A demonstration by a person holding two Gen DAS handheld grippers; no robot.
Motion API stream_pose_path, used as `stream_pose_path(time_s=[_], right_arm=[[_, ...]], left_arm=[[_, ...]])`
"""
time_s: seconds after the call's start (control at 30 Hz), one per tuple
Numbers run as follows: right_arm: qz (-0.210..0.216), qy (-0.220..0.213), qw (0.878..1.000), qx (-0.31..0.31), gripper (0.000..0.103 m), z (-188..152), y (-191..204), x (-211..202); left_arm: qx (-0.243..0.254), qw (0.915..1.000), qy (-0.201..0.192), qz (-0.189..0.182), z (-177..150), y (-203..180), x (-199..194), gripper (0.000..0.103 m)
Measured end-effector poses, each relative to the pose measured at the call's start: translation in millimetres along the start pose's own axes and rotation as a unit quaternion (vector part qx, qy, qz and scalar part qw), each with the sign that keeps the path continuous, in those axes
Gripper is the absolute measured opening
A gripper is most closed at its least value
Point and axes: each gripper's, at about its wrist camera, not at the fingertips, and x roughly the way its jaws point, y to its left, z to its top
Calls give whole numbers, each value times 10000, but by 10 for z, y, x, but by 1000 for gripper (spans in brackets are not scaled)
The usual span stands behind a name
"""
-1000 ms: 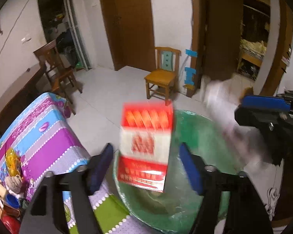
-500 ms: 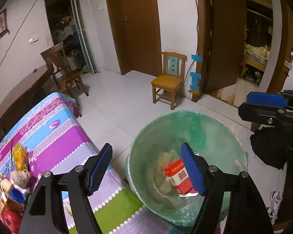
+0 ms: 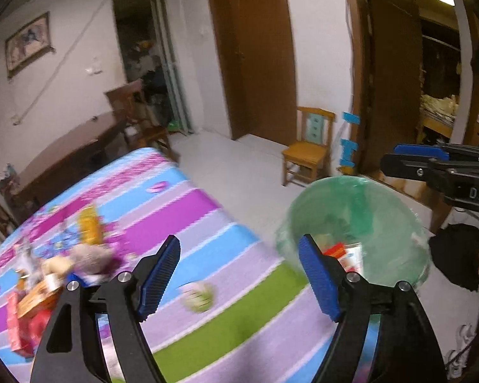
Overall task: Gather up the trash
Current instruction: 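Move both grippers back over the table, then grasp the long orange box with the right gripper while the left grasps the yellow sponge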
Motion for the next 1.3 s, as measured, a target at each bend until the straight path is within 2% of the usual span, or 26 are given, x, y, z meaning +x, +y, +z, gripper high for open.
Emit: stream_pose_path(time_s=[0.17,0.23,0.27,0.33,0.37,0.43,0.47,0.6,0.63,0.67,0.7,0.73,0.77,0.83,0.87,0.9,0.97,1.0,1.1,1.3], right_arm=[[557,43,9974,-453,43,-24,428,185],[844,74,9931,-815,49,-24,665,256],[965,83,9900,-1022,51,-23,770,281],[1303,108,9776,-1650,65,-10,1067,337],[1450,117,9693,-1980,68,-5,1212,353],[1732,113,9423,-2863,80,12,1545,394],[1845,108,9263,-3283,82,6,1697,407],[2211,65,8365,-5013,86,-1,2328,534],[2299,171,8180,-5270,87,22,2466,605],[2354,265,8052,-5437,87,27,2567,663],[2419,420,7827,-5719,87,63,2751,780],[2439,496,7696,-5880,86,76,2834,844],[2465,619,7476,-6136,86,105,2998,946],[2560,812,7172,-6430,86,147,3147,1072],[2626,984,6965,-6605,86,184,3267,1164],[2622,1060,6829,-6736,86,180,3353,1233],[2620,1291,6516,-7001,83,201,3473,1363],[2581,1470,6300,-7176,78,197,3546,1462],[2415,1856,5919,-7462,65,181,3691,1694],[2536,2109,5619,-7586,46,256,3903,1931]], left_arm=[[-243,9996,-81,155,-385,658,-430,80],[-469,9988,-24,136,-596,1018,-623,80],[-595,9982,23,87,-694,1209,-713,80],[-752,9971,140,-30,-925,1623,-902,80],[-728,9972,185,-62,-1033,1789,-976,81],[-533,9982,232,161,-1266,2101,-1109,82],[-416,9984,328,203,-1389,2251,-1147,82],[-171,9972,705,204,-1735,2659,-1118,82],[-108,9970,742,184,-1801,2707,-1087,82],[-69,9968,774,161,-1856,2744,-1054,82],[-55,9965,822,111,-1898,2756,-984,82],[-71,9962,863,83,-1931,2788,-925,82],[-100,9958,911,72,-1951,2816,-852,82],[-129,9953,961,20,-1942,2822,-722,82],[-141,9951,976,-40,-1938,2828,-668,82],[-137,9947,1016,-81,-1930,2832,-593,82],[-109,9942,1060,-114,-1920,2826,-513,82],[-105,9941,1074,-138,-1910,2824,-463,82],[-165,9935,1101,-233,-1916,2842,-394,82],[-327,9918,1190,-346,-1900,2851,-247,82]])
